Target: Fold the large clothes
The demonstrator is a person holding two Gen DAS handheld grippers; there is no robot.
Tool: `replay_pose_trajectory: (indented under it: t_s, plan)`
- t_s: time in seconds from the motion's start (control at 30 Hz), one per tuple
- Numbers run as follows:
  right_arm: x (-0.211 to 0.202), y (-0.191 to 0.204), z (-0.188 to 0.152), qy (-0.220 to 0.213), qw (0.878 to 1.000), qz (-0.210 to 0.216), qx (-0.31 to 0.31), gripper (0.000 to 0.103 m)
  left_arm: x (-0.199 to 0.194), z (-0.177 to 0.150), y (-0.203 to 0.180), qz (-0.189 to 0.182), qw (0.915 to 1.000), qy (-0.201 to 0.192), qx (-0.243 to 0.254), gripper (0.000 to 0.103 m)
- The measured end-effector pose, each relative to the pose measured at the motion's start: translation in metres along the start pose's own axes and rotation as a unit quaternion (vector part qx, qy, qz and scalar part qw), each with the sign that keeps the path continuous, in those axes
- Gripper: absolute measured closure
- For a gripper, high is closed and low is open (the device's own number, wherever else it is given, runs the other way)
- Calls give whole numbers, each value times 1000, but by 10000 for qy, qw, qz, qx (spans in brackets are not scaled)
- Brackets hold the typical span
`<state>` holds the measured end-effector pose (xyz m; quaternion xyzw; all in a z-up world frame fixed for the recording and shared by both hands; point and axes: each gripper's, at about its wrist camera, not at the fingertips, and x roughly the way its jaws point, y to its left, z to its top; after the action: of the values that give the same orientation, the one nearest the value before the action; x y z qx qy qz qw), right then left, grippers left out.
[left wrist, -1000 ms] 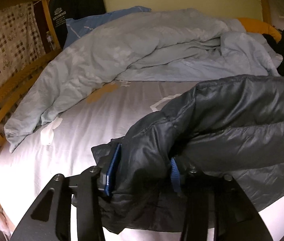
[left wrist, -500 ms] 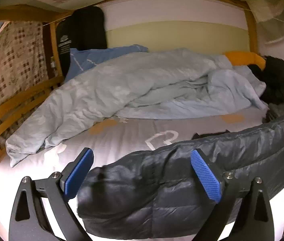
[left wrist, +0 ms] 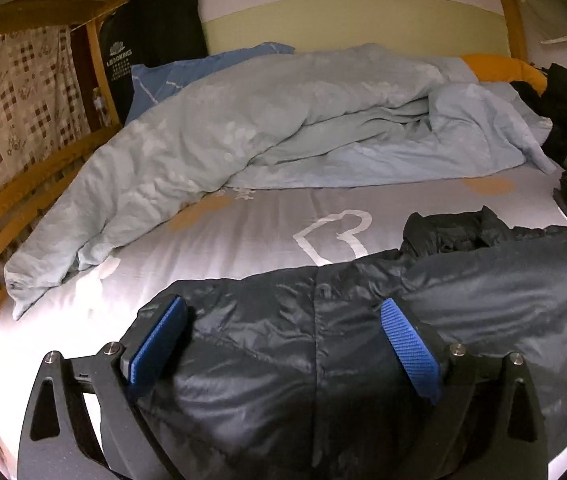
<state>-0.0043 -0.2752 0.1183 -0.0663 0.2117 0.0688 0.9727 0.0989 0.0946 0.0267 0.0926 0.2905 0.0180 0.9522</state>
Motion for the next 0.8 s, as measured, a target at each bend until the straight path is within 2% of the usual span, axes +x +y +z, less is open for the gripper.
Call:
replay_pose_trajectory:
  t_s: [0.03,0.07,0.1,0.13,0.17,0.23,0.27,0.33,0.37,0.43,0.47,0.6,0.73,0.8]
  plan:
    - [0,6,0,272,9969,739,-66,0,1,0,0,-19,10000,15,-21,6]
    - [1,13,0,480,9936,1009,-188,0,2,0,-1,-39,10000,31,-37,6]
    - [3,28,-4,712,9913,977,-519,0,3,0,-1,-49,10000,54,-41,6]
    - [5,36,-9,770,9905,831,-779,0,4,0,-1,-46,10000,82,-33,6]
    - [11,45,-17,886,9877,553,-1162,0,5,0,-1,-47,9999,97,-33,6]
    - [24,51,-29,1141,9820,179,-1494,0,5,1,1,-78,9999,107,-60,6]
    - [35,49,-36,1340,9791,-24,-1532,0,4,1,2,-96,9999,112,-71,6]
    - [47,39,-42,1546,9791,-92,-1320,3,0,1,4,-128,9999,86,-73,6]
    - [50,34,-43,1578,9808,-55,-1141,9,-3,1,4,-157,9998,46,-67,6]
    - [59,21,-43,1722,9813,106,-850,60,-12,2,5,-238,9997,-52,-13,6]
    - [61,17,-44,1786,9810,160,-735,66,-15,3,4,-236,9997,-92,43,6]
    - [64,17,-42,1694,9840,108,-540,76,-30,3,3,-441,9986,-204,206,6]
    - [67,22,-38,1618,9854,-22,-532,77,-51,1,-7,-955,9939,-322,447,6]
    - [70,21,-36,1596,9861,-56,-468,77,-62,-3,-17,-1000,9910,-444,769,5]
